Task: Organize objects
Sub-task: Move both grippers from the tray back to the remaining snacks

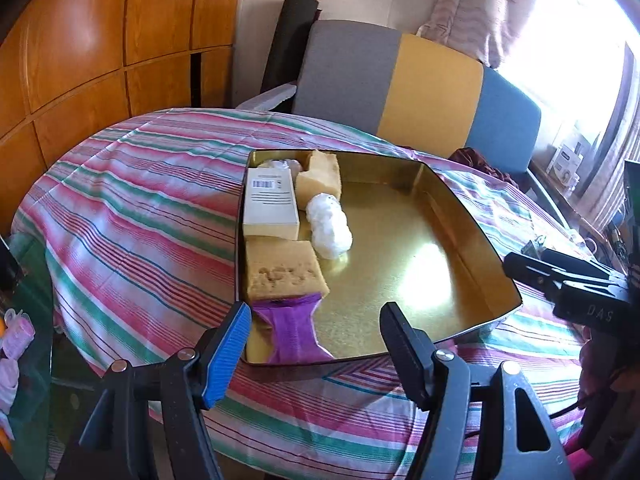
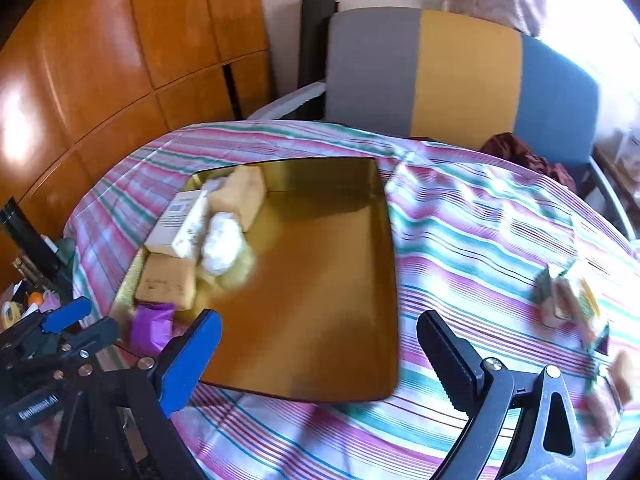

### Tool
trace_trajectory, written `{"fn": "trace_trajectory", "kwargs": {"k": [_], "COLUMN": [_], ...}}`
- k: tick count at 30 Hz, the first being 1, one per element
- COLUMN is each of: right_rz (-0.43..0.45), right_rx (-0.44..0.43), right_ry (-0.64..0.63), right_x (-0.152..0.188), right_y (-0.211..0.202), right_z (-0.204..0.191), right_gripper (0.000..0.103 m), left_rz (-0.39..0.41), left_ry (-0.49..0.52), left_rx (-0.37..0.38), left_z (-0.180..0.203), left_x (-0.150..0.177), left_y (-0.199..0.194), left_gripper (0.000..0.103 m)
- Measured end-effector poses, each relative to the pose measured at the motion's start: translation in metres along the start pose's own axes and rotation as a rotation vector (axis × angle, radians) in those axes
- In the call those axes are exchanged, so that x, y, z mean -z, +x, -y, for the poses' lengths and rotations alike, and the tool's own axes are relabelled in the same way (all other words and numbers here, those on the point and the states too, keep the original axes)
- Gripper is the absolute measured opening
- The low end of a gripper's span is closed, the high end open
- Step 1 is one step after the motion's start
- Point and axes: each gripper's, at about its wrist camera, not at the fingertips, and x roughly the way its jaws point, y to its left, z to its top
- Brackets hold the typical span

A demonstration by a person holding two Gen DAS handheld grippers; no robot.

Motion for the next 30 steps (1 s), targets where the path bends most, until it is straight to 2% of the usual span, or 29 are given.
{"fn": "trace_trajectory", "kwargs": {"k": [7, 15, 20, 25, 28, 30], "right_rz": [-0.021, -0.010, 0.020, 0.072, 0.088, 0.082], "right_rx": [0.090, 0.210, 0.302, 0.383, 0.406, 0.381], "right_ry": [0.029, 0.159, 0.312, 0.505, 0.679, 0.828], "right_x": [0.008, 0.011, 0.016, 0.036, 0.062, 0.075], "right_y": [-0.010, -0.037, -0.056, -0.068, -0.071, -0.074], "right_z": [0.046, 0.136, 0.208, 0.280, 0.318, 0.341], "right_gripper": [0.100, 0.100, 0.100, 0.100, 0.100, 0.100], "left_rz": [-0.013, -0.048, -0.062, -0.064, -0.078, -0.089], "left_ry": [0.053, 0.065, 0.162, 0.274, 0.330, 0.350], "left_rx": [0.022, 0.082, 0.133, 0.208, 0.246, 0.266], "left_z": [0.019, 0.041, 0.078, 0.126, 0.161, 0.179], "left_x": [-0.001, -0.007, -0.011, -0.019, -0.022, -0.025], "left_y": [0.002, 0.008, 0.010, 0.012, 0.020, 0.027], "left_gripper": [0.068, 0.068, 0.068, 0.068, 0.068, 0.068]}}
